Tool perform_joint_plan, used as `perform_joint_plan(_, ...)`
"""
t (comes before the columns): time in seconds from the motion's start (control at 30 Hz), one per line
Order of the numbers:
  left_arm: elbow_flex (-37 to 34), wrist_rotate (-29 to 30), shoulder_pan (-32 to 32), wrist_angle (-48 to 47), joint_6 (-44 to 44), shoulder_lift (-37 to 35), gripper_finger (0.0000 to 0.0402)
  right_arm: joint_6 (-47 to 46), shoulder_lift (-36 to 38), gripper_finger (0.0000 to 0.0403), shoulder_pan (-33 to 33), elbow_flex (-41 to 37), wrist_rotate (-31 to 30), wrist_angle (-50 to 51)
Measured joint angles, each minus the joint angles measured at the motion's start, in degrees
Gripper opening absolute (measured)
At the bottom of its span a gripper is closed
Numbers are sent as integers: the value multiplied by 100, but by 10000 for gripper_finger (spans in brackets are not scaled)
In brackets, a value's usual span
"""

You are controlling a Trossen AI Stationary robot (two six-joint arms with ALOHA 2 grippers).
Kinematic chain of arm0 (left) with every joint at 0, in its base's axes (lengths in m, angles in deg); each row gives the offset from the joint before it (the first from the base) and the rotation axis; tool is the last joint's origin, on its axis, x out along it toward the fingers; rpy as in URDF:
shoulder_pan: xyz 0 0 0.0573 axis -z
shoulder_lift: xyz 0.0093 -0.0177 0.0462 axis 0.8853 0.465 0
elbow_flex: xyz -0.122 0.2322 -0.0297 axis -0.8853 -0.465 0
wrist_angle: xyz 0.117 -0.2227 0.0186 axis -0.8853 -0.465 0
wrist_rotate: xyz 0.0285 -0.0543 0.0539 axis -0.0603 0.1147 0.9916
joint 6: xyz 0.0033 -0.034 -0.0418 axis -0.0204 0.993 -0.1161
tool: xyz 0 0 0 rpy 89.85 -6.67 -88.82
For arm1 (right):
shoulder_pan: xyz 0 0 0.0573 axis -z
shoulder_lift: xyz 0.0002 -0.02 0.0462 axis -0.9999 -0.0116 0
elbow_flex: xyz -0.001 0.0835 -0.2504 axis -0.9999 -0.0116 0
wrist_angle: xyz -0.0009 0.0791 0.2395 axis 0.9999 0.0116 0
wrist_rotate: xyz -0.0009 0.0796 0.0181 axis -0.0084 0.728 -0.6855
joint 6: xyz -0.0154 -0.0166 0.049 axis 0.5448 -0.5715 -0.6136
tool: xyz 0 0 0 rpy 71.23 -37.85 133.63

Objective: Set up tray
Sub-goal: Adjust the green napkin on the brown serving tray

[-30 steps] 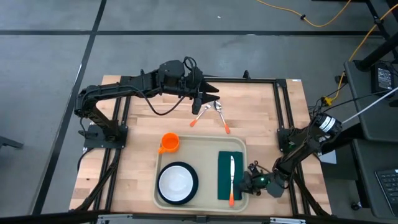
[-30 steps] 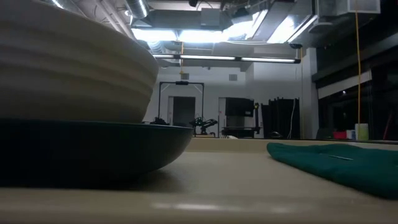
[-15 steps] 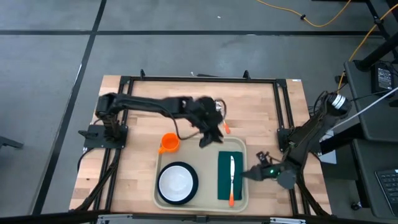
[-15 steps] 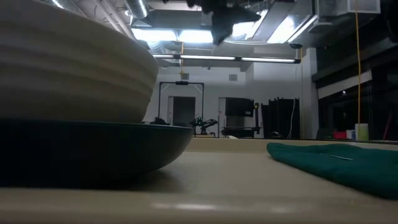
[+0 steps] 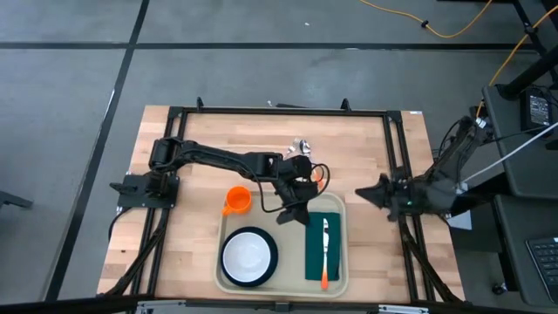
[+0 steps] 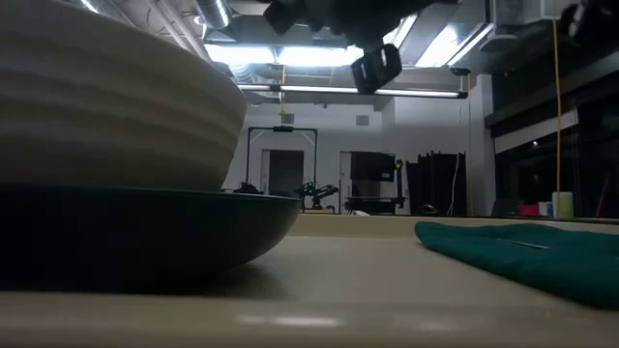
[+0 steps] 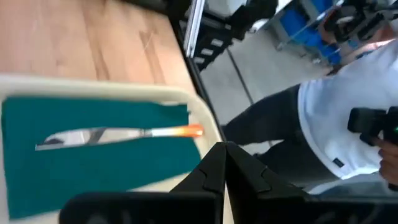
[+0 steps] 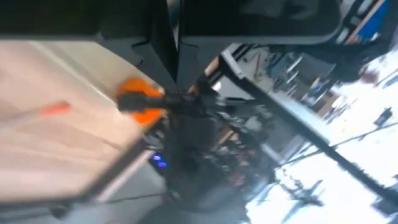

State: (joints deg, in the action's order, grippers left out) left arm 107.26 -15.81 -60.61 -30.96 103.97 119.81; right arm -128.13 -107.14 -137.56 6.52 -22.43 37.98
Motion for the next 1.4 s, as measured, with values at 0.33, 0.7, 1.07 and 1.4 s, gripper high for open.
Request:
perform_joint_plan(0.33,4,415,252,1365,812,0,1,-743,124,4,237,327,2595,1607)
perform_joint_plan(0.7,39,1325,390,1378,961,0,1,-1361,-1838,3,153,314,5058,1305)
perform_joint_plan(1.07,39,1307,390,435,402,0,1,-1081,-3399,3,286,308,5156,-517)
perform_joint_plan(1.4,39,1357,397,-193,-130,0,1,-1541,-4920,3,648,312,5215,-1476)
